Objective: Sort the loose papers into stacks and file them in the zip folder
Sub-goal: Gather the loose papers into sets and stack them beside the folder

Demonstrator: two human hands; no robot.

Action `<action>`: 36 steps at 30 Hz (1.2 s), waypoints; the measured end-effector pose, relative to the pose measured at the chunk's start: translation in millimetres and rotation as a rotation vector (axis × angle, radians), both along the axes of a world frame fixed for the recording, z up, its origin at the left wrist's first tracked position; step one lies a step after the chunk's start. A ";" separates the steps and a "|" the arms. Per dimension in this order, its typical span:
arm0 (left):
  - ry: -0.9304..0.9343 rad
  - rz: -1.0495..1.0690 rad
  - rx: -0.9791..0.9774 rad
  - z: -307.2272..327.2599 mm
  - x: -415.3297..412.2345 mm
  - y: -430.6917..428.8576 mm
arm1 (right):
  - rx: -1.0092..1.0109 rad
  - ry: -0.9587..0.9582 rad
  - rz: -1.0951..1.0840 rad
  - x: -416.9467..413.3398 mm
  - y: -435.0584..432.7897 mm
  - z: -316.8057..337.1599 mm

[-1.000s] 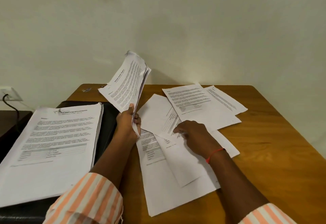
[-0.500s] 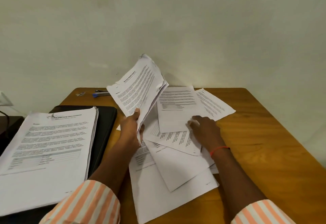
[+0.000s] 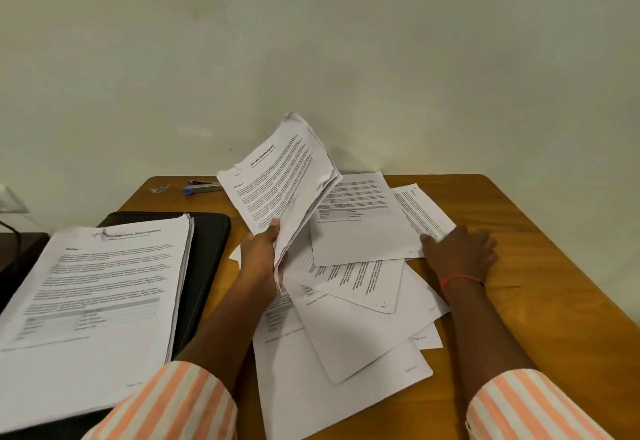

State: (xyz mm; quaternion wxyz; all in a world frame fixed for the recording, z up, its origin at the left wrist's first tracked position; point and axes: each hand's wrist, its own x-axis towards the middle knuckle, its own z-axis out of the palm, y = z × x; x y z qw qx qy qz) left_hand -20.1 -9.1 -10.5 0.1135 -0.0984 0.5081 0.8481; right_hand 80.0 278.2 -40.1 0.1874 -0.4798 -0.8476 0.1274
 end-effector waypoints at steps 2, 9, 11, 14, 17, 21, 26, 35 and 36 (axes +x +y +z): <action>-0.002 -0.003 -0.014 -0.8 0.7 0.1 | -0.029 0.027 0.006 0.3 2.2 -0.6; 0.024 -0.015 -0.038 -2.5 0.8 -1.2 | -0.096 0.145 0.026 9.1 15.8 2.4; 0.049 -0.022 -0.074 -2.7 1.1 -0.4 | -0.174 0.347 0.001 8.6 15.2 4.4; 0.090 -0.029 -0.118 -1.9 2.5 0.9 | -0.174 0.838 -0.120 10.1 8.4 20.9; 0.115 -0.046 -0.142 -0.8 3.6 0.7 | 0.020 1.191 -0.276 20.5 14.7 35.7; 0.130 -0.089 -0.214 1.0 3.8 0.7 | -0.281 1.592 -0.454 39.1 30.9 32.6; 0.229 -0.166 -0.160 5.1 5.9 -0.4 | -0.431 1.326 -0.098 32.0 11.6 30.6; 0.185 -0.017 -0.008 7.5 -11.5 -13.2 | -0.646 1.008 0.194 23.1 4.7 20.4; 0.199 -0.014 -0.010 7.0 -11.6 -13.0 | -0.648 1.008 0.189 22.6 4.5 20.9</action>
